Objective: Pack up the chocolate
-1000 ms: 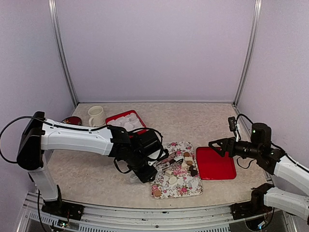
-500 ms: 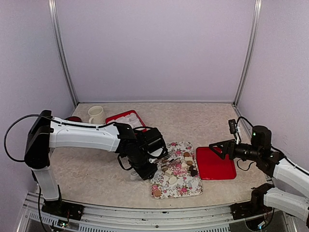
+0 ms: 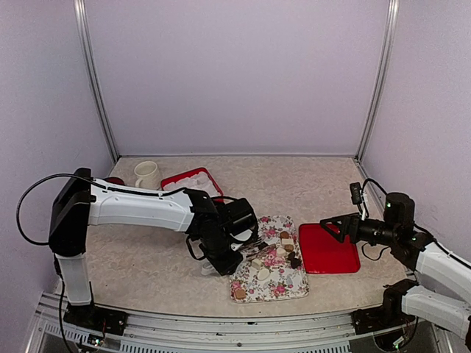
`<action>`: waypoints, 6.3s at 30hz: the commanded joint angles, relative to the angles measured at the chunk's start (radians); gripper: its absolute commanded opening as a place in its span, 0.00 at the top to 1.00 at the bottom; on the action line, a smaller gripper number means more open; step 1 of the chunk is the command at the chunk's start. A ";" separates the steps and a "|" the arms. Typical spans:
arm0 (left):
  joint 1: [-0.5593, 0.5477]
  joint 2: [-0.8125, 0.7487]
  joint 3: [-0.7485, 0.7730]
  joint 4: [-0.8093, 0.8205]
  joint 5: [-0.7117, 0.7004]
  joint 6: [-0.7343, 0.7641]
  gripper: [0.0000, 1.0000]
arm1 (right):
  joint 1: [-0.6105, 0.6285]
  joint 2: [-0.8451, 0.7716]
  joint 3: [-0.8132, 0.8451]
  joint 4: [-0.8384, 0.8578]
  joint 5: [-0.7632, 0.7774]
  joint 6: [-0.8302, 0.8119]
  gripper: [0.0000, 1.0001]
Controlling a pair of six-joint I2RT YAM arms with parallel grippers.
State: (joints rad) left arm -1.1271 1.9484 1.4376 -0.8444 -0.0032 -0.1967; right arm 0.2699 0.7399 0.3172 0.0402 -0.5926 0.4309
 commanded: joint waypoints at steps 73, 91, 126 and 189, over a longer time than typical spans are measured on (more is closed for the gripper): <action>0.717 -0.042 0.011 0.240 0.225 0.045 0.82 | -0.037 0.063 -0.013 0.055 -0.018 -0.031 0.00; 0.731 0.010 0.066 0.225 0.218 0.057 0.68 | -0.036 0.093 -0.022 0.083 -0.019 -0.030 0.00; 0.392 -0.470 -0.224 0.033 0.134 0.067 0.60 | -0.037 0.041 0.001 0.033 -0.026 -0.026 0.00; 0.076 -0.306 -0.288 0.085 0.007 -0.034 0.79 | -0.038 0.002 -0.032 0.038 -0.029 -0.012 0.00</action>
State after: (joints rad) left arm -1.0687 1.7054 1.1233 -0.7940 0.0246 -0.2218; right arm 0.2451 0.7414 0.2913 0.0589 -0.6136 0.4129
